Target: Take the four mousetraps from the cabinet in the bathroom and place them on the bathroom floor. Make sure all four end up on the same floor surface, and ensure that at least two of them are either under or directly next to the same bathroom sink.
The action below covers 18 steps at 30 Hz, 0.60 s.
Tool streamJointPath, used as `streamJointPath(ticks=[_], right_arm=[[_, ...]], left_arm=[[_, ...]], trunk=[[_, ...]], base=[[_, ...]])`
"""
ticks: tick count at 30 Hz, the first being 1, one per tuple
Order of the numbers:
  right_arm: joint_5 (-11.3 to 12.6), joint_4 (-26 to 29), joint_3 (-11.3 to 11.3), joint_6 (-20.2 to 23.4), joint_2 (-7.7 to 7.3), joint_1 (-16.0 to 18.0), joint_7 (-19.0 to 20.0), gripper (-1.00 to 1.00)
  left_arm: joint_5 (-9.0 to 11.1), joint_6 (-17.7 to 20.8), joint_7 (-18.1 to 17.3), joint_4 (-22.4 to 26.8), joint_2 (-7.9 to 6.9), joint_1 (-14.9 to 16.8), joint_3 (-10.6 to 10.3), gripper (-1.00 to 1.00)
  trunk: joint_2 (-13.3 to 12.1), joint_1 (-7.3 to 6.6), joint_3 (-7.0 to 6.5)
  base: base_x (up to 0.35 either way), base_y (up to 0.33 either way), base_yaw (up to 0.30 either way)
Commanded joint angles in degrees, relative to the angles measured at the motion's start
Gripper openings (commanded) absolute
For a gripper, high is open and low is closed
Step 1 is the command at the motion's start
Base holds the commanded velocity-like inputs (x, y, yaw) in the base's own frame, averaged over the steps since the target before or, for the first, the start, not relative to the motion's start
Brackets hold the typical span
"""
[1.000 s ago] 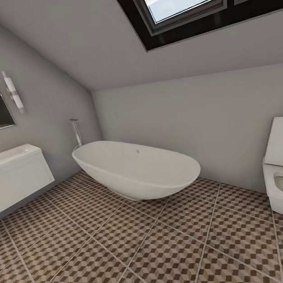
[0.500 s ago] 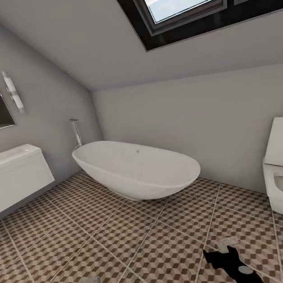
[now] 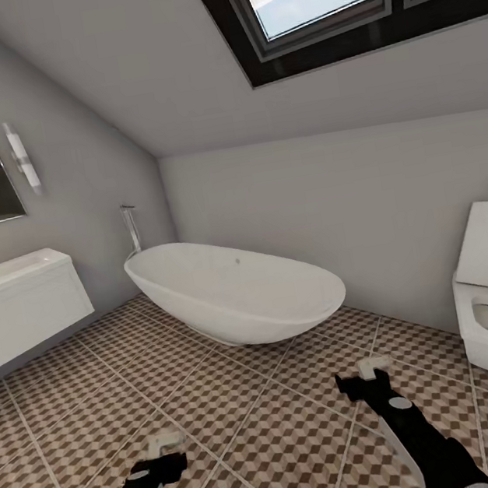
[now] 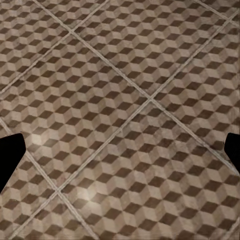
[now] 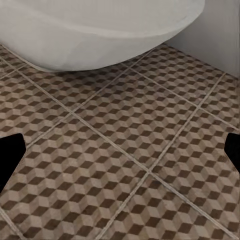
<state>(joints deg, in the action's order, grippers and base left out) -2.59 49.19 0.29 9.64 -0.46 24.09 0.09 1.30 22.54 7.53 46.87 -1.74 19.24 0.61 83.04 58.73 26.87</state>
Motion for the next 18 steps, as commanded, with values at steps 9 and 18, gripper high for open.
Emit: streamJointPath(ticks=[9,18], right_arm=[[-0.8,-4.5,4.7,-8.6,0.38,0.7,0.1,1.00],[-1.2,-8.6,9.6,-18.8,0.27,0.8,0.2,1.00]], left_arm=[[-0.3,-21.0,0.0,-13.0,0.04,0.5,-0.3,1.00],[-0.3,-24.7,0.1,-13.3,-1.23,0.5,-0.2,1.00]], trunk=[[0.0,0.00,0.06],[0.0,0.00,0.06]], base=[[0.000,0.000,0.000],[0.000,0.000,0.000]])
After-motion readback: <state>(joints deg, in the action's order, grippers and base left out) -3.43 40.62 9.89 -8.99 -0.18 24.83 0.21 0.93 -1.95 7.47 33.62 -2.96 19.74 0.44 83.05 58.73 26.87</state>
